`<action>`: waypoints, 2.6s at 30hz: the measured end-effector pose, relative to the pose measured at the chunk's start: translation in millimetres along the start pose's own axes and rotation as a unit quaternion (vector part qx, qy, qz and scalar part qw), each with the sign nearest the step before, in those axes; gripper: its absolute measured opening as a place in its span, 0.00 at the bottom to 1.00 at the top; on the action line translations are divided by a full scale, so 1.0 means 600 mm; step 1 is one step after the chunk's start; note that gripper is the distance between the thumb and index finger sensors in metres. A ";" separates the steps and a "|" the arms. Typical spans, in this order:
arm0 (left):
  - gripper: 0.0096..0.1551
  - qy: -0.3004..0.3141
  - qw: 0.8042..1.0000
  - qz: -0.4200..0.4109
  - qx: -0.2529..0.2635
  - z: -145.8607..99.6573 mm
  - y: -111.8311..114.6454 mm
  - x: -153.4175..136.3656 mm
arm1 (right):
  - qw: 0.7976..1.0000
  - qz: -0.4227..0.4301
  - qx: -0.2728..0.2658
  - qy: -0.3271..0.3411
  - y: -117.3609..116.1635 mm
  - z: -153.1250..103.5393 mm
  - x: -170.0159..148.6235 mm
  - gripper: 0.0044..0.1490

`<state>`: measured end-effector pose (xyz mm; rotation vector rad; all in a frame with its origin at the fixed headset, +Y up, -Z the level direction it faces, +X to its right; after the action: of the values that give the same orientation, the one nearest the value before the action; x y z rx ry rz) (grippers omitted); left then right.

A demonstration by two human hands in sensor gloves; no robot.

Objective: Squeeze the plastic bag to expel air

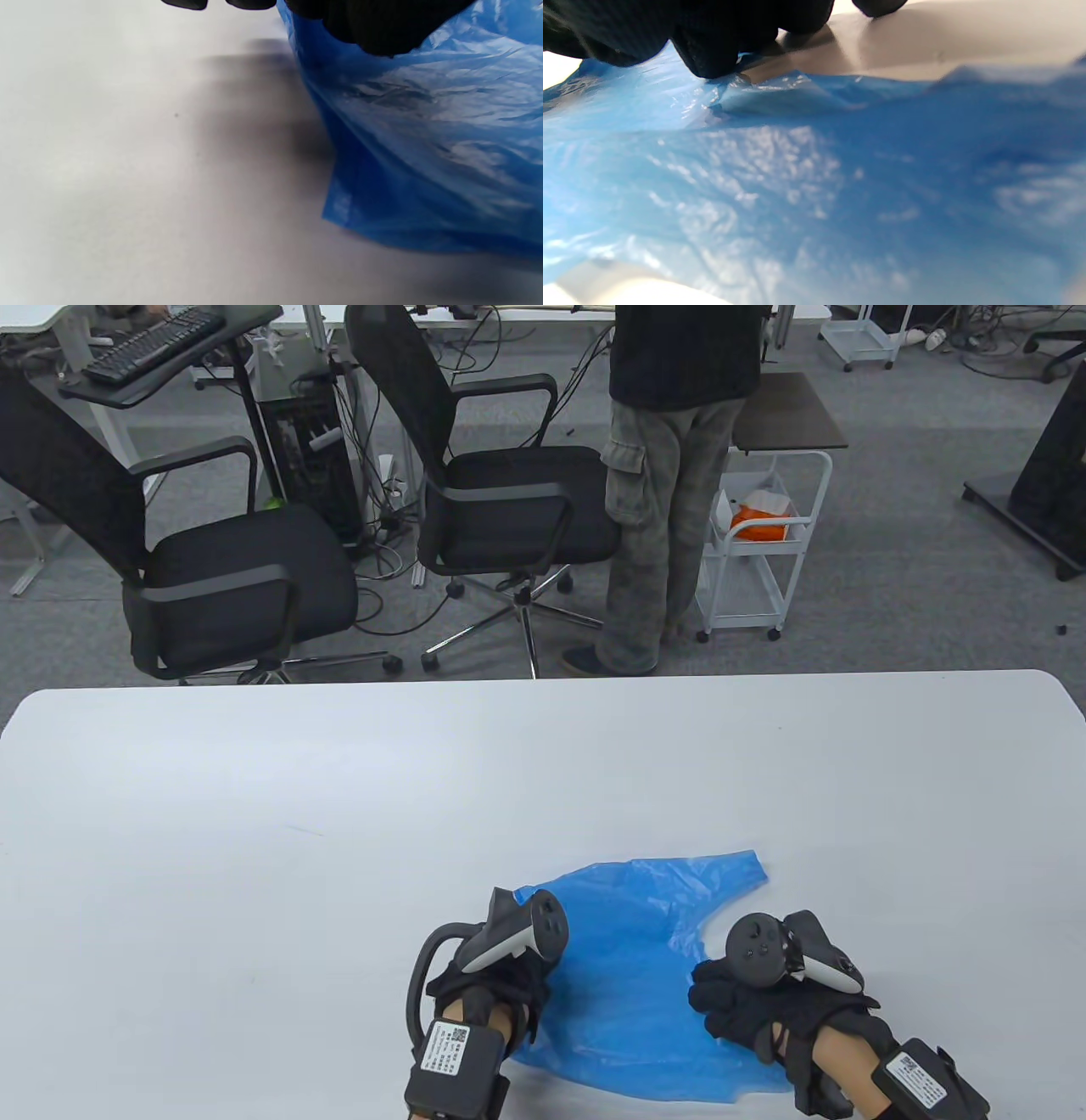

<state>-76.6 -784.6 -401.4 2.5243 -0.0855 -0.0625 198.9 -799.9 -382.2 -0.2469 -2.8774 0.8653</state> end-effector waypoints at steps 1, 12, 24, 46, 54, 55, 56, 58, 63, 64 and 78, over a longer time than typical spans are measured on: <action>0.34 -0.004 1.000 -0.004 -0.007 0.007 0.006 -0.002 | 1.000 0.001 0.002 0.000 0.000 0.000 -0.001 0.34; 0.35 0.011 0.994 -0.096 -0.043 0.025 0.031 -0.018 | 1.000 0.002 0.006 -0.001 0.016 -0.006 -0.015 0.34; 0.34 0.021 0.991 -0.123 -0.052 0.028 0.032 -0.025 | 0.996 -0.034 -0.030 0.083 0.058 0.032 0.185 0.37; 0.32 0.022 0.985 -0.162 -0.056 0.031 0.033 -0.038 | 0.998 -0.046 -0.008 0.036 0.026 0.089 0.111 0.36; 0.31 0.020 0.985 -0.163 -0.052 0.031 0.032 -0.040 | 1.000 -0.002 -0.014 -0.010 0.039 0.069 0.000 0.36; 0.31 0.020 0.985 -0.163 -0.052 0.031 0.032 -0.040 | 1.000 0.003 -0.014 -0.017 0.041 0.066 -0.012 0.35; 0.31 0.019 0.985 -0.163 -0.052 0.031 0.032 -0.040 | 1.000 0.007 -0.014 -0.021 0.041 0.064 -0.021 0.35; 0.31 0.019 0.985 -0.163 -0.051 0.031 0.032 -0.040 | 0.999 0.014 -0.016 -0.031 0.042 0.060 -0.037 0.35; 0.31 0.017 0.985 -0.163 -0.047 0.030 0.032 -0.040 | 0.998 0.023 -0.044 -0.034 0.037 0.052 -0.045 0.35; 0.31 0.017 0.986 -0.162 -0.047 0.030 0.032 -0.039 | 0.998 0.026 -0.047 -0.035 0.036 0.052 -0.044 0.35; 0.37 -0.014 0.996 -0.031 0.079 0.020 -0.040 -0.011 | 0.998 0.035 -0.041 -0.041 0.034 0.050 -0.046 0.37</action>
<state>-82.6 -771.6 -424.8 2.6855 -0.0231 -0.1202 223.1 -804.5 -420.1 -0.3296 -3.0014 0.7858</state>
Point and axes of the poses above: the tracker on the back of each hand, its own x axis roughly to the thumb side, its own z axis roughly from the wrist to the fingertips, y = z × x, the point moved 4 cm from there along z, roughly from the wrist to the fingertips, and after that the axes turned 12 degrees about -y, right-handed, at the moved point
